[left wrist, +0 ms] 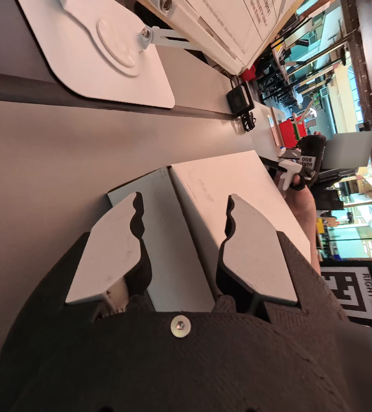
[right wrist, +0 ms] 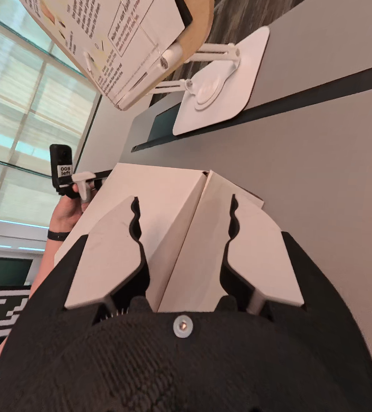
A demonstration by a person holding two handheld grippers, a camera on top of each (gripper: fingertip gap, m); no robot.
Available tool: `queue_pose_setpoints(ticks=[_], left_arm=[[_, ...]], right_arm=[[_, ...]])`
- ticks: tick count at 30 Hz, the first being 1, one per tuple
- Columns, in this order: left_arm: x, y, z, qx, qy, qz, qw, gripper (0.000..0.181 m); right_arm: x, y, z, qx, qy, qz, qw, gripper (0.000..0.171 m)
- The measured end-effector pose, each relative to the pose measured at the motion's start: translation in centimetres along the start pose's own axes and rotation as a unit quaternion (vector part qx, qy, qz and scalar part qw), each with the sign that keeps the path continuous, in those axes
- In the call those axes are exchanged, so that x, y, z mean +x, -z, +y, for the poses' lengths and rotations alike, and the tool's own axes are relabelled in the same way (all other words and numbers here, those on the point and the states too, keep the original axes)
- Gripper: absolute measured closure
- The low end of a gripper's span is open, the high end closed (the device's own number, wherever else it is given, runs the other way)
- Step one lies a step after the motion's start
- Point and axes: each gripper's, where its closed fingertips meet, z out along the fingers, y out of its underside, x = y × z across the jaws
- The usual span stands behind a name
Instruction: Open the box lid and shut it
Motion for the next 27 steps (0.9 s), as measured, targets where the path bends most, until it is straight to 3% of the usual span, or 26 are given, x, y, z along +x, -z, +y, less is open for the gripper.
queue_pose_setpoints(ticks=[8,23,27], left_arm=[[0.0,-1.3,0.3,-0.044,0.008,0.028,0.999,0.122],[-0.2,-1.8,0.8,-0.071,-0.052,0.012,0.996,0.13],[0.4,-1.5,1.0,-0.06,-0.051,0.042,0.996,0.12]], right_arm=[[-0.6,-1.2,1.4,-0.086,-0.008,-0.012,0.996,0.097],[-0.1,-1.2,1.9,-0.112,0.022,-0.028,0.993,0.108],[-0.4,-0.9,2.1,-0.113,0.034,-0.047,0.992,0.104]])
